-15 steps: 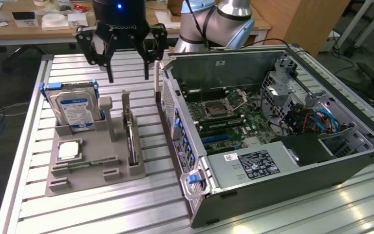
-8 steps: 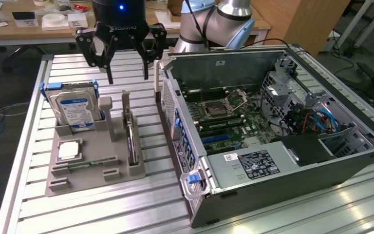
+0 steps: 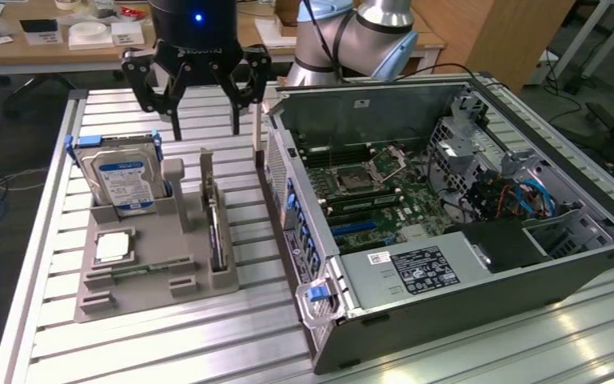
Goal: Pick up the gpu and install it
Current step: 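Pick up the gpu and move the gpu toward the slot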
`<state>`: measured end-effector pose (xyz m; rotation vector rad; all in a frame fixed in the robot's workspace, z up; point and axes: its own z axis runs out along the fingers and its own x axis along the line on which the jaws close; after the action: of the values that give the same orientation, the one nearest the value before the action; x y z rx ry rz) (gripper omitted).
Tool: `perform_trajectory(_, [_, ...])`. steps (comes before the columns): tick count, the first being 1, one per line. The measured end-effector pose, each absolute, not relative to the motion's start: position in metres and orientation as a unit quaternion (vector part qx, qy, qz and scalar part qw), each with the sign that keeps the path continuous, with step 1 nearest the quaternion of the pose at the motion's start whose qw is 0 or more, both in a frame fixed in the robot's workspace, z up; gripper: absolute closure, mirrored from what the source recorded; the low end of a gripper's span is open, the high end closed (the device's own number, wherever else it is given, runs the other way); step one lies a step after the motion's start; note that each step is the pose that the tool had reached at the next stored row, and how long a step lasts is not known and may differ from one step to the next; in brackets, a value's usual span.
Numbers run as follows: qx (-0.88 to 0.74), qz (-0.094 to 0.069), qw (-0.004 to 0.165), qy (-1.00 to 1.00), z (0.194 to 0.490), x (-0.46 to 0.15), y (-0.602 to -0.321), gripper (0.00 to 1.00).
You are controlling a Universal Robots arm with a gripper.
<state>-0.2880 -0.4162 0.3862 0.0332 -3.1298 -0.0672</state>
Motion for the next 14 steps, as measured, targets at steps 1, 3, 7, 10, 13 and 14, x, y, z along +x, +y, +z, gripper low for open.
perform_trajectory(1, [0.010, -0.021, 0.006, -1.000, 0.385, -0.288, -0.416, 0.29])
perform_trajectory(3, [0.003, -0.022, 0.005, -1.000, 0.383, -0.288, -0.414, 0.29])
perform_trajectory(7, [-0.013, -0.022, 0.005, -1.000, 0.380, -0.288, -0.413, 0.29])
perform_trajectory(10, [-0.015, -0.022, 0.005, -1.000, 0.375, -0.288, -0.413, 0.29])
perform_trajectory(13, [-0.015, -0.022, 0.005, -1.000, 0.369, -0.288, -0.413, 0.29])
perform_trajectory(14, [-0.015, -0.022, 0.005, -1.000, 0.367, -0.288, -0.413, 0.29])
